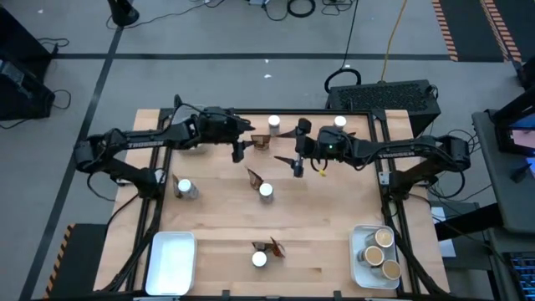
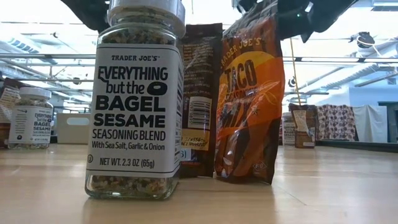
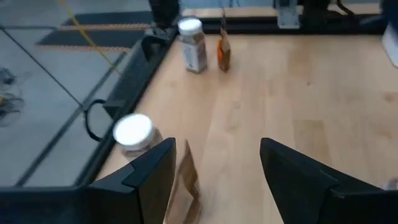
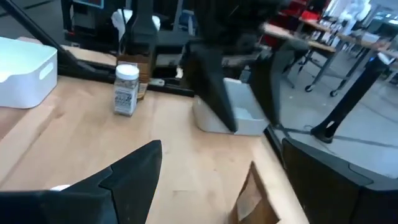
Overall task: Sort spices by type
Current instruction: Put the seasoning bag into the top left white bin
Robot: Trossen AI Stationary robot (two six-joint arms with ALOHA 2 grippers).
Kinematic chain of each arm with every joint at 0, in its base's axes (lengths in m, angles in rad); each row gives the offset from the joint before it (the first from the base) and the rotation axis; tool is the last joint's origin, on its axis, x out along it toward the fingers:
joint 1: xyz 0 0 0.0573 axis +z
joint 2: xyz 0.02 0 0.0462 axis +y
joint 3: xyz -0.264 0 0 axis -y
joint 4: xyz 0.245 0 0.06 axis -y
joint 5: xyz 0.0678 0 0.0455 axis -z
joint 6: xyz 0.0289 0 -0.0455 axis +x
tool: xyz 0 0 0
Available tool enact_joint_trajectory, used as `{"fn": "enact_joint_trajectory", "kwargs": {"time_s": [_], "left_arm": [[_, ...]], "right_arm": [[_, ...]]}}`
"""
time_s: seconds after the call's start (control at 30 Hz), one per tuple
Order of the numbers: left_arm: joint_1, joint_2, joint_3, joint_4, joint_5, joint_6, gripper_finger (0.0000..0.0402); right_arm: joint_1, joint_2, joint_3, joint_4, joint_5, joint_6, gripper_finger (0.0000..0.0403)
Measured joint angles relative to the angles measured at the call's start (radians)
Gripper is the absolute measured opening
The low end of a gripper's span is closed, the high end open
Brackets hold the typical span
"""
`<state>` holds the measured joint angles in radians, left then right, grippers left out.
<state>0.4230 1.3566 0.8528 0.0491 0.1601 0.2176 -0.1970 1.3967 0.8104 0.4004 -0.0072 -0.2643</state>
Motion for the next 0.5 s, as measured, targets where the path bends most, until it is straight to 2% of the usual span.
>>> {"fn": "enact_joint_trajectory", "kwargs": {"time_s": [0.5], "left_arm": [[0.114,0.186,-0.001,0.077,0.019,0.060,0.0237]], "right_arm": [[-0.005,-0.018,0.001,-0.036,0.000,0.112,0.0313]]}}
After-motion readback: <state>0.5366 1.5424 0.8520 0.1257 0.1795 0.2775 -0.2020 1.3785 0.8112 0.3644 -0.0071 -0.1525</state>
